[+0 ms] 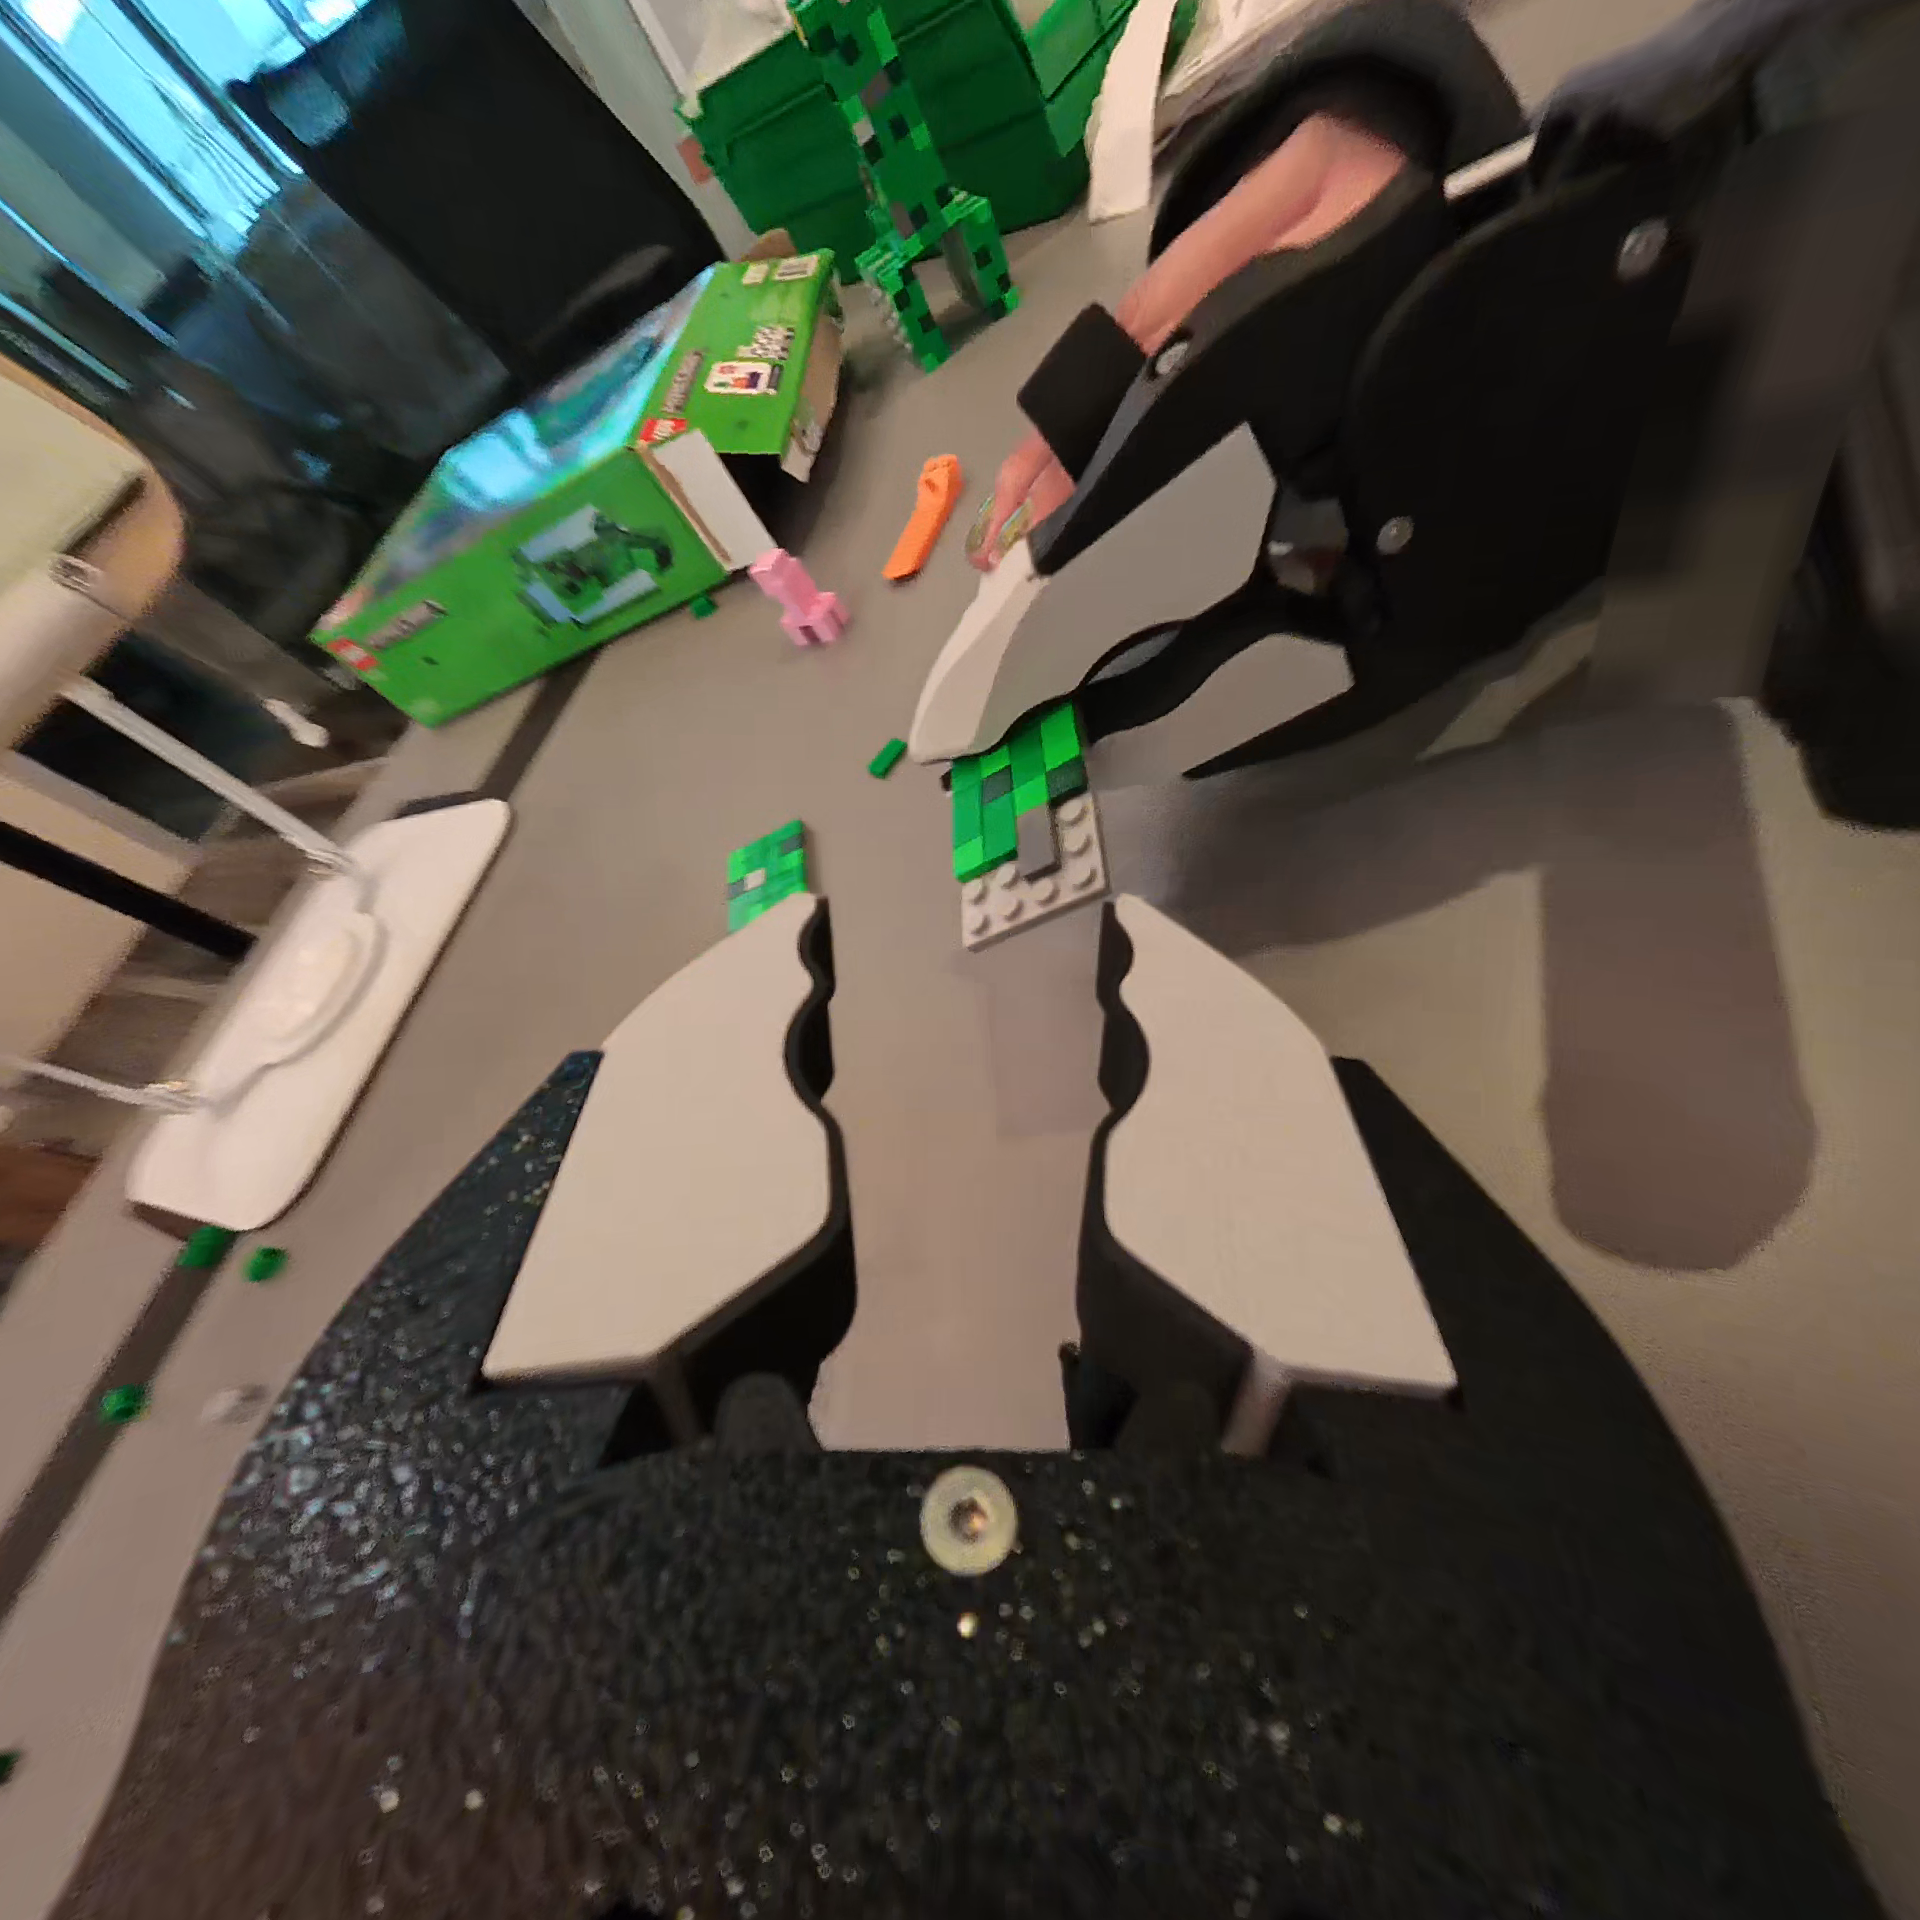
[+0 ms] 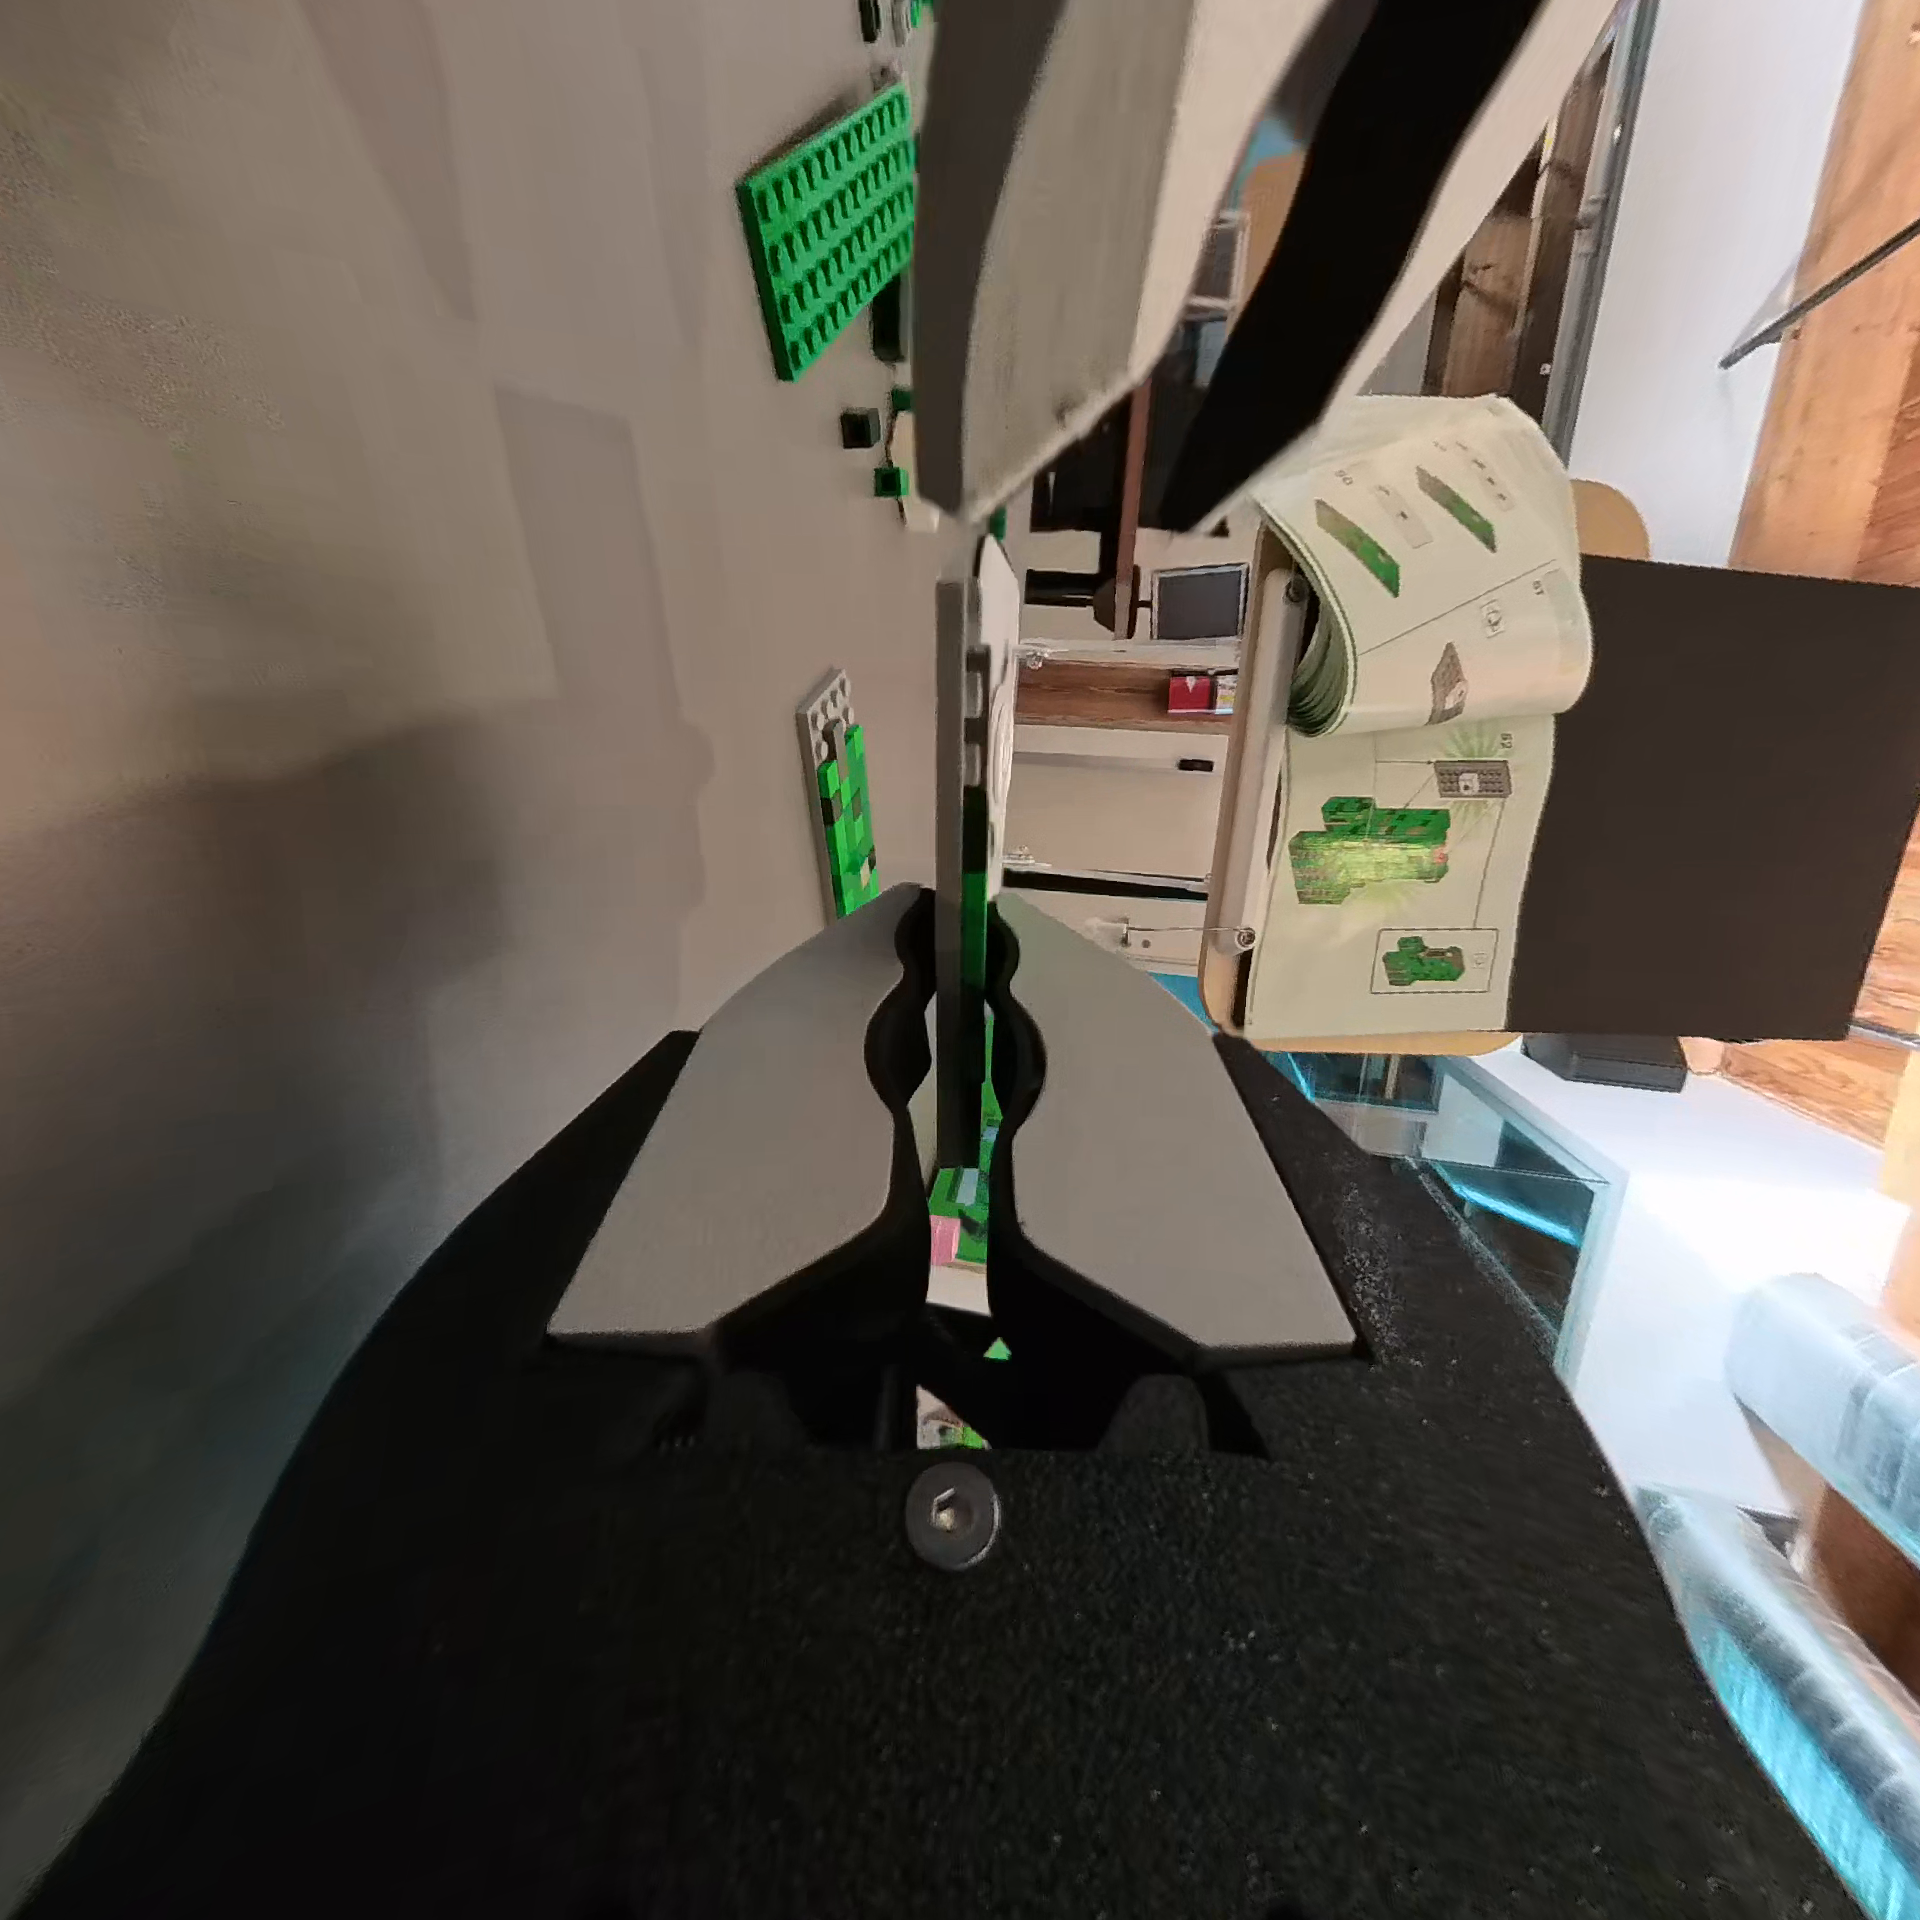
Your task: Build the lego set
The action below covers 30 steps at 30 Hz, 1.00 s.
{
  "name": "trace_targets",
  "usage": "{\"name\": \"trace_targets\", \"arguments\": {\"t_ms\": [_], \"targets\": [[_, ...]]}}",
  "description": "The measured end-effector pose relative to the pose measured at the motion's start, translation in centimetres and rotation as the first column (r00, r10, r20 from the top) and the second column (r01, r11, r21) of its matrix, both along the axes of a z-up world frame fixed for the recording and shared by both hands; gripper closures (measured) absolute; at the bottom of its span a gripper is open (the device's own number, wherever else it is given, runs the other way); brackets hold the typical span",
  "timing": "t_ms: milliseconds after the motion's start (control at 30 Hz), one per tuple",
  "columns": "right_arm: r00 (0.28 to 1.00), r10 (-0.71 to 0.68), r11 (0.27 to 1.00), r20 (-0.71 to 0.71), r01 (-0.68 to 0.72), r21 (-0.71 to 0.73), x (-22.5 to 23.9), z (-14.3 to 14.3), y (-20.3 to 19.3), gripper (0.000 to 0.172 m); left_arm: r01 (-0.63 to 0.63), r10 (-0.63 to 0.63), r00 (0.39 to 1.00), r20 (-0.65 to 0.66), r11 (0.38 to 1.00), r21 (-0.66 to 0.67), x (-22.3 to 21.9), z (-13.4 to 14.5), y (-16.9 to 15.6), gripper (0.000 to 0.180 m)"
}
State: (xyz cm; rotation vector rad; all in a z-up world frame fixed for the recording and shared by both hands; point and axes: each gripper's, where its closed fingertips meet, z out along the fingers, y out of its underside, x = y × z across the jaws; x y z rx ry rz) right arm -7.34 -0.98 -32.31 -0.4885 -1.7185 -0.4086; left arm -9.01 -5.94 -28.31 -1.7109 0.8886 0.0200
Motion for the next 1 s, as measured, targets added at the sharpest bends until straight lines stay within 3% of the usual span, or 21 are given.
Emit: {"name": "trace_targets", "arguments": {"t_ms": [200, 300, 367, 467, 667, 700, 833, 900, 967, 1000], "targets": [[1.000, 0.019, 0.999, -0.021, -0.020, -0.046, 0.2, 0.2, -0.2, 0.165, 0.052, -0.050, 0.998, -0.042, 0.998, 0.035, -0.3, -0.5, -0.6, 0.130], [0.996, 0.058, 0.995, -0.068, -0.063, -0.077, -0.4, 1.1, -1.0, 0.165, 0.046, -0.047, 0.998, 0.038, 0.999, 0.016, -0.2, -0.4, -0.4, 0.126], [0.991, 0.103, 0.981, -0.086, -0.115, -0.155, -0.8, 1.6, -1.8, 0.165, 0.015, -0.010, 0.999, -0.033, 0.985, 0.170, -0.9, 1.5, -0.5, 0.132], [0.976, 0.190, 0.943, -0.102, -0.211, -0.259, -1.4, 2.8, -3.2, 0.165, 0.078, 0.002, 0.977, -0.213, 0.926, 0.369, -0.4, 3.5, -2.0, 0.146], [0.941, 0.330, 0.888, -0.072, -0.335, -0.315, -2.4, 4.1, -5.5, 0.166, 0.145, 0.021, 0.926, -0.376, 0.902, 0.407, 0.7, 3.1, -2.4, 0.160], [0.941, 0.331, 0.889, -0.065, -0.334, -0.313, -2.7, 4.2, -5.5, 0.165, 0.153, 0.020, 0.921, -0.388, 0.899, 0.409, 0.9, 3.1, -2.5, 0.173], [0.945, 0.302, 0.894, -0.128, -0.327, -0.306, -3.3, 5.1, -5.1, 0.162, 0.144, 0.107, 0.877, -0.469, 0.872, 0.468, 0.3, 3.3, -2.7, 0.175], [0.954, 0.221, 0.907, -0.203, -0.278, -0.316, -2.6, 6.5, -4.0, 0.160, 0.088, 0.212, 0.839, -0.502, 0.857, 0.509, -1.4, 3.5, -2.6, 0.175], [0.971, 0.154, 0.844, -0.186, -0.227, -0.487, -1.4, 5.6, -4.3, 0.160, 0.049, 0.282, 0.801, -0.527, 0.848, 0.527, -3.3, 3.2, -2.7, 0.175], [0.982, 0.136, 0.767, -0.132, -0.189, -0.614, -0.9, 4.3, -5.3, 0.160, 0.032, 0.306, 0.788, -0.535, 0.846, 0.531, -4.2, 3.0, -2.7, 0.175]]}}
